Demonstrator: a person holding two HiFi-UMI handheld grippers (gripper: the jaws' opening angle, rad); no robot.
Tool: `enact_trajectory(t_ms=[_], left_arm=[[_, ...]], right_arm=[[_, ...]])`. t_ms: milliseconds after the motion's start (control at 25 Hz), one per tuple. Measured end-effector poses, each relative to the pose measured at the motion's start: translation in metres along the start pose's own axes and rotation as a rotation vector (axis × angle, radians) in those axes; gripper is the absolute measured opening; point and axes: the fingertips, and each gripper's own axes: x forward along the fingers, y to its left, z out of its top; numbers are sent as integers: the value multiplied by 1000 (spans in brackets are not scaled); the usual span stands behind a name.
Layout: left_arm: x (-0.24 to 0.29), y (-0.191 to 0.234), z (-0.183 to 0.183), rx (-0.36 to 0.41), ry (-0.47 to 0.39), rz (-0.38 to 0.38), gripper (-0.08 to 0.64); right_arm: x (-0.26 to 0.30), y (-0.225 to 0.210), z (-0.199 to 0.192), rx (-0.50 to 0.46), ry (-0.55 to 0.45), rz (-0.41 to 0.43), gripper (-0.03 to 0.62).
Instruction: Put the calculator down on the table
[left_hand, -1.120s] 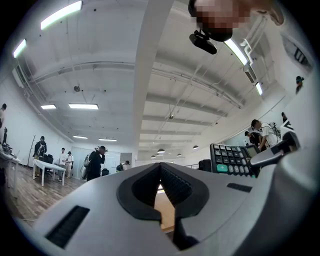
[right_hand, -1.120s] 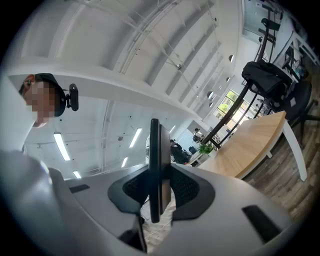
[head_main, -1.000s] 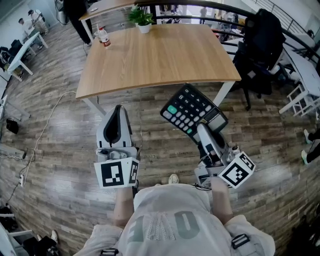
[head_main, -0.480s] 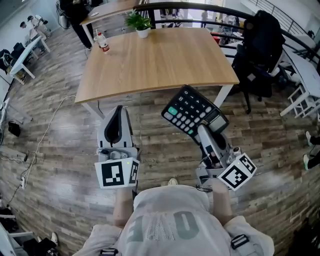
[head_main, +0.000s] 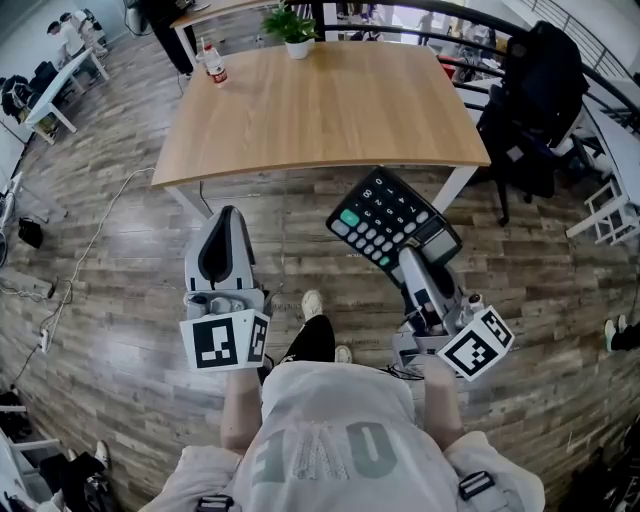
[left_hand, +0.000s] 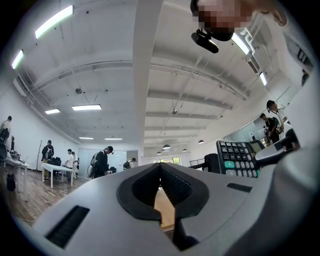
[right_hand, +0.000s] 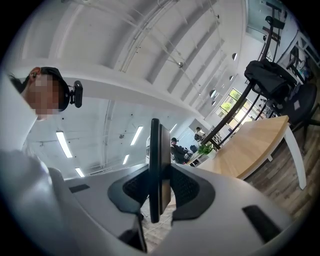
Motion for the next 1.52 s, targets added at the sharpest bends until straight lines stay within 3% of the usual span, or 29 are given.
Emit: enact_trajectory(t_ms=[520, 800, 1040, 1520], left_arm=[[81, 11, -30, -42, -31, -14, 8], [144, 19, -65, -62, -9, -41, 8], [204, 43, -77, -64, -9, -36, 8], [363, 136, -109, -68, -9, -7, 8]], right_arm=[[44, -40, 28, -73, 1, -21, 107], [97, -81, 37, -54, -2, -36, 107], [159, -113, 51, -61, 23, -36, 107], [335, -184, 79, -39, 52, -57, 107]])
